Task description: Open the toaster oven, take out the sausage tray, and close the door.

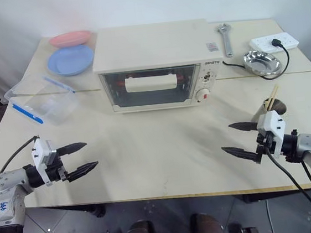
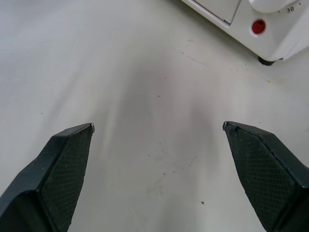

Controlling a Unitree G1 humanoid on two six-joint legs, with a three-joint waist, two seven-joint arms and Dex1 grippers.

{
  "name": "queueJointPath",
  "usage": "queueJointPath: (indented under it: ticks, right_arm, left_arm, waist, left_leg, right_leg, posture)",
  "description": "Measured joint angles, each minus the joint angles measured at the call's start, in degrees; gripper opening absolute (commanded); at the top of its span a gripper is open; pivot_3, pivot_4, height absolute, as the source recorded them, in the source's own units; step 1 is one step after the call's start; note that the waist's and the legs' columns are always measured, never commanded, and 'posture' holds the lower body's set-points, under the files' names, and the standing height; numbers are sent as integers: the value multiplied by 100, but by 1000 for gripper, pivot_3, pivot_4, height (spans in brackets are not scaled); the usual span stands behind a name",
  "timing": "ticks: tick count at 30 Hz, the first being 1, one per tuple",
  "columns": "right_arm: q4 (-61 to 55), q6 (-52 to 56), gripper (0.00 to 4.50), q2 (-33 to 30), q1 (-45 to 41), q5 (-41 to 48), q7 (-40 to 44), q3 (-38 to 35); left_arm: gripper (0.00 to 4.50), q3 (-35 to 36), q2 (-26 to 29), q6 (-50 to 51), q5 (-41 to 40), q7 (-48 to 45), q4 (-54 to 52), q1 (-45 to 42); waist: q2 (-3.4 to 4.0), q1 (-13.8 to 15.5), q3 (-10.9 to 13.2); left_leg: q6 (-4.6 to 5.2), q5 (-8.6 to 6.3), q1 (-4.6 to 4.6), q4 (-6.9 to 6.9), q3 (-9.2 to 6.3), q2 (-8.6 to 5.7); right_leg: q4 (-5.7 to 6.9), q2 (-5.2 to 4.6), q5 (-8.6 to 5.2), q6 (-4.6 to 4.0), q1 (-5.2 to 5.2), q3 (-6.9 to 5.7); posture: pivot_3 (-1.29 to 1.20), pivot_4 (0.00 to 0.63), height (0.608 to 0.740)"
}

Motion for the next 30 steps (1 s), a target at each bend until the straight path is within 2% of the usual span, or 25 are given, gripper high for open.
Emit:
queueJointPath:
  ticks: [5,10,12,17,25,30]
  right_arm:
    - [-116,277,4500,0,-218,0,-40,156]
    - [-452,1143,4500,53,-781,65,-266,543]
    - [-514,1522,4500,202,-1162,156,-370,716]
    - [-368,2152,4500,1030,-2775,85,-740,1472]
    - [956,1482,4500,1649,-4091,-314,-607,1786]
    - [1150,1322,4500,1735,-4337,-358,-314,1825]
  left_arm:
    - [4478,-12,-2,139,13,227,-31,-16]
    - [4478,0,-12,400,-23,548,-190,-71]
    - [4478,29,-36,512,-105,607,-264,-140]
    - [4478,115,-154,636,-504,448,-281,-501]
    - [4478,431,-334,532,-695,487,-187,-590]
    - [4478,472,-334,506,-696,545,-197,-559]
  waist:
    - [0,-9,0]
    - [-2,-9,2]
    - [-4,-14,2]
    - [-12,-76,6]
    - [-18,-143,8]
    - [-18,-162,8]
  left_leg:
    - [0,0,0,1,0,2]
    - [-1,0,-3,5,4,4]
    - [-2,-1,-3,6,8,7]
    - [-12,-2,-7,15,47,34]
    - [-10,-13,-15,18,53,34]
    - [-10,-13,-14,24,54,39]
  right_leg:
    - [5,0,0,0,-3,1]
    - [23,-1,0,-1,-18,3]
    - [33,-1,1,-2,-24,4]
    - [70,0,10,-18,-66,-10]
    - [68,-1,11,-18,-73,-24]
    - [73,1,11,-19,-73,-24]
  posture:
    - [0,150,740]
    - [0,150,740]
    - [0,150,740]
    - [0,150,740]
    - [0,150,740]
    - [0,150,740]
